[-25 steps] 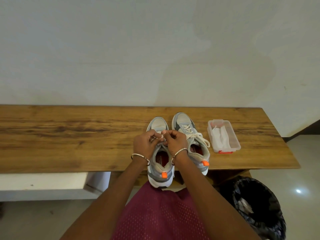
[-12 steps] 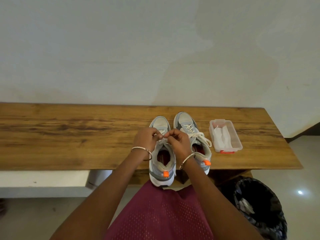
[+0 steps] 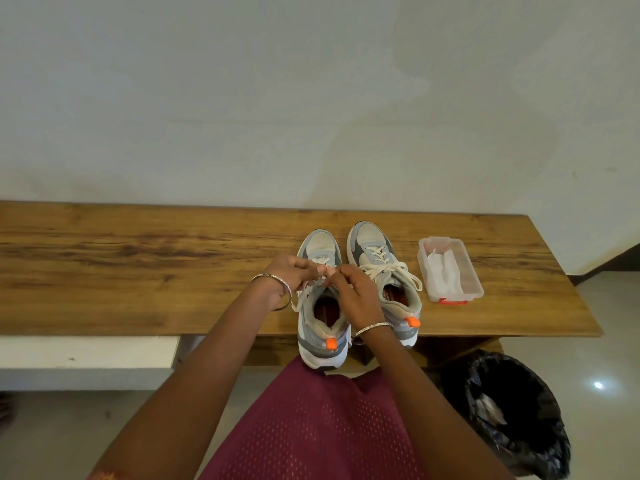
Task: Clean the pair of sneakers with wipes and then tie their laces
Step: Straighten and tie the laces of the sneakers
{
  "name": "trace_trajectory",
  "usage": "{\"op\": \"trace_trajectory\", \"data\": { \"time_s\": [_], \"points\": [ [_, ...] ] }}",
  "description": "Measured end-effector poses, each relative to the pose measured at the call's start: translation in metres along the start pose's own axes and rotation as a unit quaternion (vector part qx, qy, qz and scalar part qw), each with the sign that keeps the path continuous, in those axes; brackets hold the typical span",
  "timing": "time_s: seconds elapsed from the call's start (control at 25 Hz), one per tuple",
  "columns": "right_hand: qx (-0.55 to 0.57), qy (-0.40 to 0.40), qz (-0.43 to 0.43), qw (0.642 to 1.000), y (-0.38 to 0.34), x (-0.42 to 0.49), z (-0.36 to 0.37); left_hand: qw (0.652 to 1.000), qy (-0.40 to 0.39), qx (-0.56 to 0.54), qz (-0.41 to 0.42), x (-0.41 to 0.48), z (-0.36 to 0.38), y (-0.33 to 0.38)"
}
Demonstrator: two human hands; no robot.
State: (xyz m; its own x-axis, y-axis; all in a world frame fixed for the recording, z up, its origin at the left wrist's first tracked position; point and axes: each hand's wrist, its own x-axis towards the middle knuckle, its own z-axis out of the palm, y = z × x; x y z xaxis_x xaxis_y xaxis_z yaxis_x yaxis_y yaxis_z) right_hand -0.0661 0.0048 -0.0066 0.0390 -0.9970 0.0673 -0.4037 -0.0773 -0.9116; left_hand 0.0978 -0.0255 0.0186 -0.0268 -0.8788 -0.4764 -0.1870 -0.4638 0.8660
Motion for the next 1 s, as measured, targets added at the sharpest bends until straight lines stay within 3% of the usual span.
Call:
{"op": "trace_trajectory", "data": {
  "time_s": [0.12, 0.24, 0.4, 0.56, 0.64, 1.0],
  "points": [
    [0.032, 0.034, 0.041, 0.998, 0.0, 0.004, 0.003, 0.997, 0.002, -0.072, -0.007, -0.002, 0.001, -0.003],
    [0.038, 0.125, 0.071, 0.989, 0.009, 0.001, 0.006, 0.974, 0.031, -0.226, -0.005, 0.002, 0.003, -0.021],
    [0.022, 0.197, 0.094, 0.976, 0.028, -0.004, 0.013, 0.889, 0.082, -0.449, -0.037, 0.007, 0.006, -0.058],
    [-0.009, 0.242, 0.091, 0.966, 0.028, -0.005, 0.024, 0.776, 0.095, -0.622, -0.05, 0.013, 0.019, -0.07],
    [-0.023, 0.265, 0.087, 0.96, 0.027, -0.006, 0.027, 0.742, 0.105, -0.661, -0.044, 0.016, 0.024, -0.07],
    [-0.07, 0.326, 0.117, 0.935, 0.018, -0.001, 0.035, 0.673, 0.158, -0.721, -0.037, 0.026, 0.036, -0.071]
  ]
}}
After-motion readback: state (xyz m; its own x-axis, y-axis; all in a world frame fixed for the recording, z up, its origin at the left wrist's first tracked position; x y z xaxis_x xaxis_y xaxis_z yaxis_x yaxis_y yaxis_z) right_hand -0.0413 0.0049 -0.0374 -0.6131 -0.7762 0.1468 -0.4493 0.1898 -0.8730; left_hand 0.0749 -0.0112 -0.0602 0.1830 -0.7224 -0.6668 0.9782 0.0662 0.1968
